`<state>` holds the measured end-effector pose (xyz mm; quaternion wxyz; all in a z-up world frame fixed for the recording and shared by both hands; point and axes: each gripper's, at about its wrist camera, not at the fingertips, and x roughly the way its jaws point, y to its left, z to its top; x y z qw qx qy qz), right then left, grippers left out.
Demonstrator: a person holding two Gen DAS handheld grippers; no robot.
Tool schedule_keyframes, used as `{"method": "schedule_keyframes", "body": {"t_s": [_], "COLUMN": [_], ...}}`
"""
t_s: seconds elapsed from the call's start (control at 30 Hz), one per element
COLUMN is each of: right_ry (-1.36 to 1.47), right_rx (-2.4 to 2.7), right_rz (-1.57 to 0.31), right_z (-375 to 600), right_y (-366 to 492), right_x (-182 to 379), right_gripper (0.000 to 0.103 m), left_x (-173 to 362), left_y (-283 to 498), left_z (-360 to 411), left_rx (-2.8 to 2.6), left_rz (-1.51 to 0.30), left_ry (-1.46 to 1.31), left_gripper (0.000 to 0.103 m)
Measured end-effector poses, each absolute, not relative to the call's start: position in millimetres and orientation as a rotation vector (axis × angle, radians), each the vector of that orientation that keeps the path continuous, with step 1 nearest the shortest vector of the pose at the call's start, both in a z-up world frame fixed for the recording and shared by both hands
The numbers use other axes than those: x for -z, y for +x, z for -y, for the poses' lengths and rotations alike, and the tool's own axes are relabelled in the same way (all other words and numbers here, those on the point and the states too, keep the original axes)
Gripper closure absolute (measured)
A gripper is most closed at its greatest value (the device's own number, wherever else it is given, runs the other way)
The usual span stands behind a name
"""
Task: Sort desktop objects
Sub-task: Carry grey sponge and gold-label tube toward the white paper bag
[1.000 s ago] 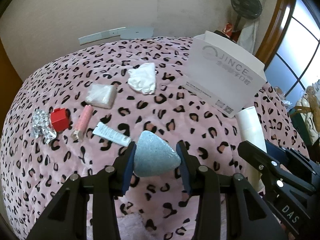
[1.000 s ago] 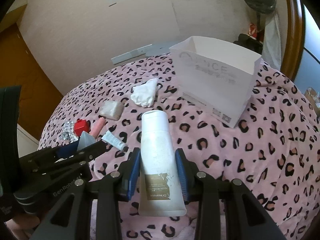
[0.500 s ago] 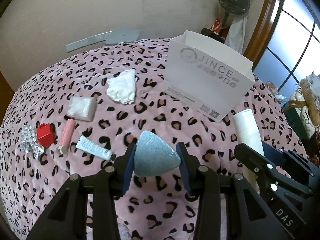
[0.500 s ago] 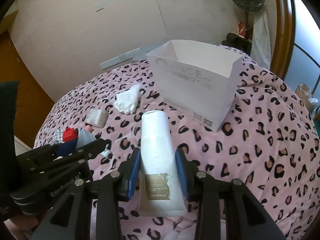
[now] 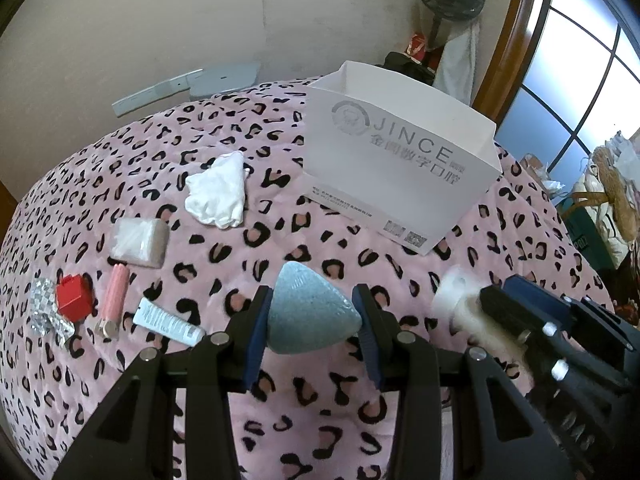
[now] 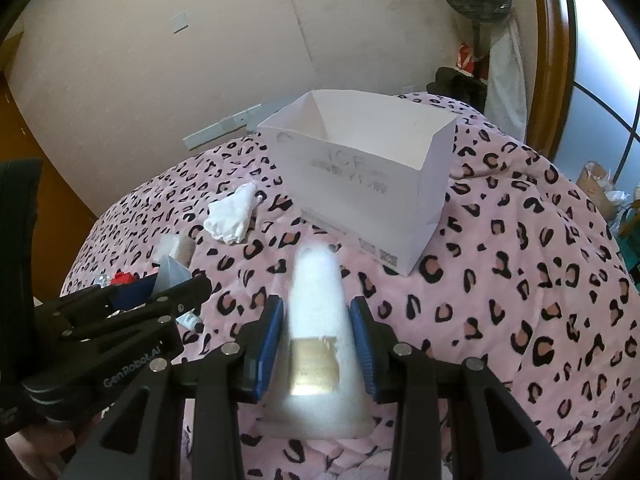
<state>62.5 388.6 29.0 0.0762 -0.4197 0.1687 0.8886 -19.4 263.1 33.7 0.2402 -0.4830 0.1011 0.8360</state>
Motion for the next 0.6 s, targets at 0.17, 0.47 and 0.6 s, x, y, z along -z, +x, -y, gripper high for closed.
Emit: {"method": "schedule_keyframes", "body": {"t_s": [0.17,0.47,0.6], "right_ry": [-1.320,-1.428,-1.638], "right_rx": [-2.639,-2.586,-2.490], "right_rz": [-0.534,-0.594,-0.596], "right_z": [-394.7,-410.1,-403.1], "right_y": [49.9,46.6,48.1], "right_x": [-14.4,12.3,43.4], "right_gripper": [0.102,0.103,0.096], "left_x": [-23.4,-10.3,-9.8], "left_y": [-25.6,-32.1,-32.7], "left_z": [-267.8,-261.1,-256.3], "left_rx": [-2.270,-2.277,-2.283], "left_rz": [-0.273,-0.279,-0.277], "left_ry": [-1.344,-1.384,-1.390], "left_gripper": [0.062,0.062,0.062]}}
